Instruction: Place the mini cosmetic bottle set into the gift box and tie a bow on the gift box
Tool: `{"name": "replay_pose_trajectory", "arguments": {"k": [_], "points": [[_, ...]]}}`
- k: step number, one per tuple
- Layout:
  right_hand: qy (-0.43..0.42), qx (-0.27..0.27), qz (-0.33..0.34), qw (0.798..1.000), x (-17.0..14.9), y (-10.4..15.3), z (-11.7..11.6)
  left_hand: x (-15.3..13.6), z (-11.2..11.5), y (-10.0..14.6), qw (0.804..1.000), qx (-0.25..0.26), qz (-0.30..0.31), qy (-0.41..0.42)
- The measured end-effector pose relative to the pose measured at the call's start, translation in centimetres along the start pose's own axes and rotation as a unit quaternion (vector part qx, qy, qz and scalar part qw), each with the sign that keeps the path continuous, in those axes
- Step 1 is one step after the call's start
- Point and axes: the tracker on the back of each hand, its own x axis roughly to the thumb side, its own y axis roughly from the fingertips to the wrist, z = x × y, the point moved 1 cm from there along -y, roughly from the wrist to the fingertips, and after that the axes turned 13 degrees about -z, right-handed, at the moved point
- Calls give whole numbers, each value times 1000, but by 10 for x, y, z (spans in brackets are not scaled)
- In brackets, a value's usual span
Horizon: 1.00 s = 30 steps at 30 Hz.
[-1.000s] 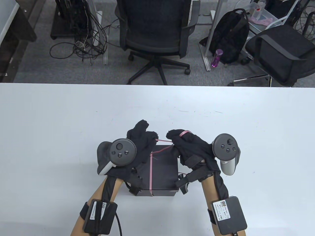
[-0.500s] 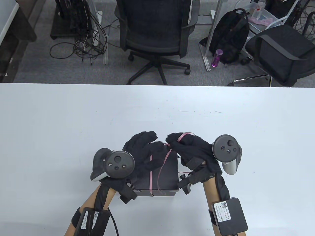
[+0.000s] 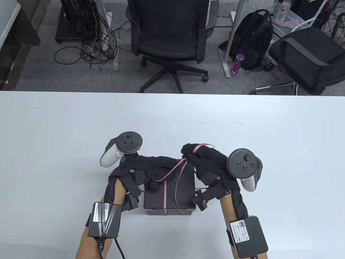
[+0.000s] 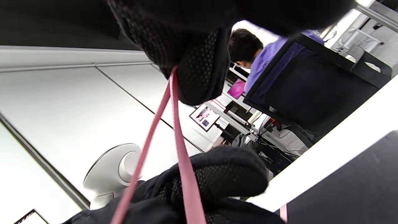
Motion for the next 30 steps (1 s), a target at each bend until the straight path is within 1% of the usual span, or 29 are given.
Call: {"name": "replay_pose_trajectory", "arguments": {"k": [3, 6, 8, 10, 11, 13, 15, 16, 17, 18, 19, 20, 21, 24, 26, 30], "points": [[-18, -8, -13, 1000, -3, -1, -8, 3, 2, -2, 1000, -3, 6, -7], [-16, -15, -17, 1000, -5, -1, -14, 5, 4, -3, 1000, 3, 3, -14], [-16, -10, -20, 1000, -7, 0, -19, 6, 6, -2, 999, 17, -7, -26], [-16, -2, -20, 1000, -8, 2, -22, 7, 9, 0, 998, 34, -3, -46], [-14, 1, -18, 1000, -9, 3, -23, 8, 10, 2, 998, 48, -2, -46], [-4, 13, -13, 1000, -10, 6, -25, 9, 14, 8, 993, 108, -7, -45], [26, 9, -11, 1000, -11, 12, -23, 12, 17, 18, 982, 175, -1, -77], [41, 6, -7, 999, -12, 14, -21, 13, 18, 24, 974, 206, 4, -97], [61, 4, -2, 998, -14, 18, -19, 14, 20, 31, 962, 245, 4, -124], [73, 3, -2, 997, -15, 21, -18, 14, 21, 36, 952, 270, 4, -145], [84, 3, -3, 996, -18, 25, -16, 14, 22, 44, 934, 311, 2, -176], [88, 0, -5, 996, -21, 28, -14, 13, 23, 49, 921, 338, 1, -192], [93, -6, -8, 996, -26, 32, -12, 10, 24, 56, 900, 381, 2, -214], [84, -21, -18, 996, -41, 42, -5, -2, 25, 72, 858, 452, -4, -245], [75, -36, -22, 996, -51, 48, -1, -13, 26, 80, 842, 480, -7, -248], [52, -80, -25, 995, -71, 61, 11, -39, 30, 99, 807, 550, -3, -216]]}}
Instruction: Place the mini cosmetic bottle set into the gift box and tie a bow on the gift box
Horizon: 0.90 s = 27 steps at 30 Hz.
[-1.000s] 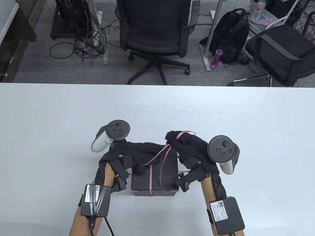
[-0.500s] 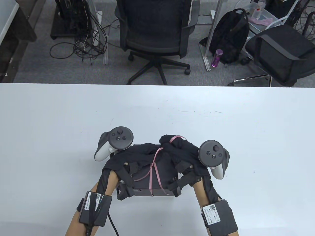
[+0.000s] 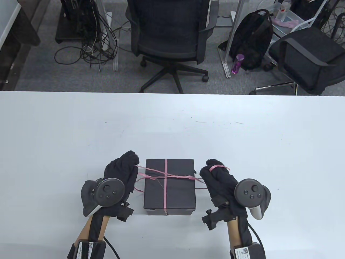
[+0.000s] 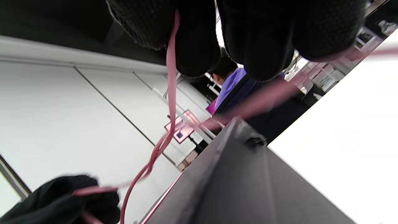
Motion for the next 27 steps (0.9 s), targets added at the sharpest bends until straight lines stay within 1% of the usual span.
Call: {"name": "replay_pose_trajectory", "arguments": {"k": [3, 7, 9, 11, 14, 16, 19, 23, 27], "points": [[-9, -31, -2, 999, -9, 5, 9, -14, -4, 8, 999, 36, -13, 17], [9, -81, -9, 997, -19, 11, 20, -29, -4, 12, 997, 59, -40, -6], [26, -93, -17, 995, -25, 13, 23, -36, 0, 14, 994, 71, -60, -49], [50, -110, -27, 992, -31, 15, 26, -42, 7, 15, 986, 86, -67, -128], [109, -121, -38, 986, -36, 16, 26, -50, 15, 15, 973, 82, -90, -195], [150, -123, -44, 980, -40, 16, 24, -57, 21, 13, 972, 65, -105, -202], [197, -107, -64, 972, -50, 14, 19, -70, 32, 11, 966, 39, -127, -224], [214, -81, -88, 969, -64, 11, 13, -82, 48, 12, 956, 0, -140, -258], [218, -53, -102, 969, -73, 7, 3, -82, 60, 13, 947, -18, -132, -291]]}}
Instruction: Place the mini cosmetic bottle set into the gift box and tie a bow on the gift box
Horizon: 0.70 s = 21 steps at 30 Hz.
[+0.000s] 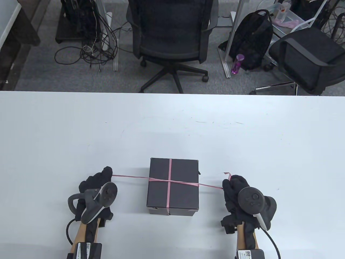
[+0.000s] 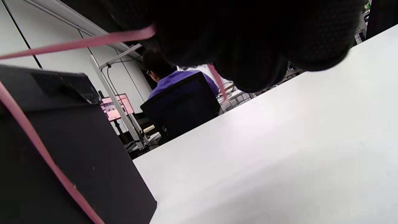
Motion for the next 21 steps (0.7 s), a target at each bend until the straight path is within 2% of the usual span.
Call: {"name": "replay_pose_trajectory", "arguments": {"k": [6, 13, 18, 21], "points": [[41, 29, 0, 999, 0, -3, -18, 12, 16, 4, 998, -36, 21, -48], [111, 54, -11, 992, -8, -8, -26, 12, 21, 1, 994, -99, 34, -44], [123, 72, -37, 989, -18, -13, -23, 2, 24, -6, 978, -197, 12, -62], [132, 86, -61, 986, -26, -15, -20, -5, 25, -9, 974, -221, -3, -51]]}}
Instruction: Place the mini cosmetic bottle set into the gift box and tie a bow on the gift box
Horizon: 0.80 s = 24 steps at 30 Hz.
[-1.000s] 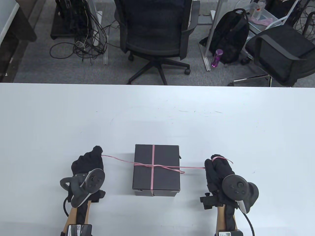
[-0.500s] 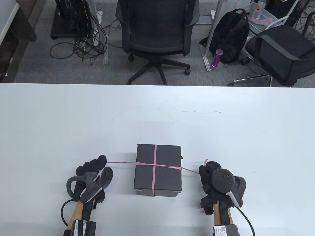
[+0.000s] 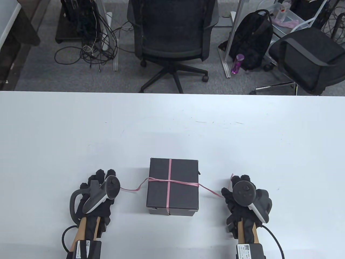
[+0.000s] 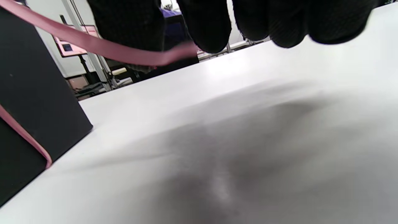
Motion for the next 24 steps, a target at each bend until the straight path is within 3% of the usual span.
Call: {"name": "replay_pose_trajectory", "arguments": {"k": [3, 7, 9, 11, 14, 17, 19, 24], "points": [[20, 10, -31, 999, -8, -2, 1, -5, -3, -1, 999, 16, 4, 44], [41, -25, -27, 998, -12, -1, 6, -5, -17, 7, 992, 48, 32, 109], [-22, -55, 11, 998, -5, 4, 12, -4, -29, 15, 978, 95, 64, 172], [-114, -42, 70, 990, 7, 10, 17, 1, -38, 24, 959, 117, 106, 236], [-246, 12, 152, 957, 29, 21, 16, 14, -40, 31, 928, 70, 189, 315], [-273, 71, 186, 941, 44, 26, 8, 29, -33, 31, 908, 10, 243, 342], [-260, 91, 195, 941, 53, 29, 1, 40, -27, 31, 909, -8, 266, 322], [-266, 96, 186, 941, 58, 29, -8, 53, -16, 33, 921, -13, 245, 303]]}}
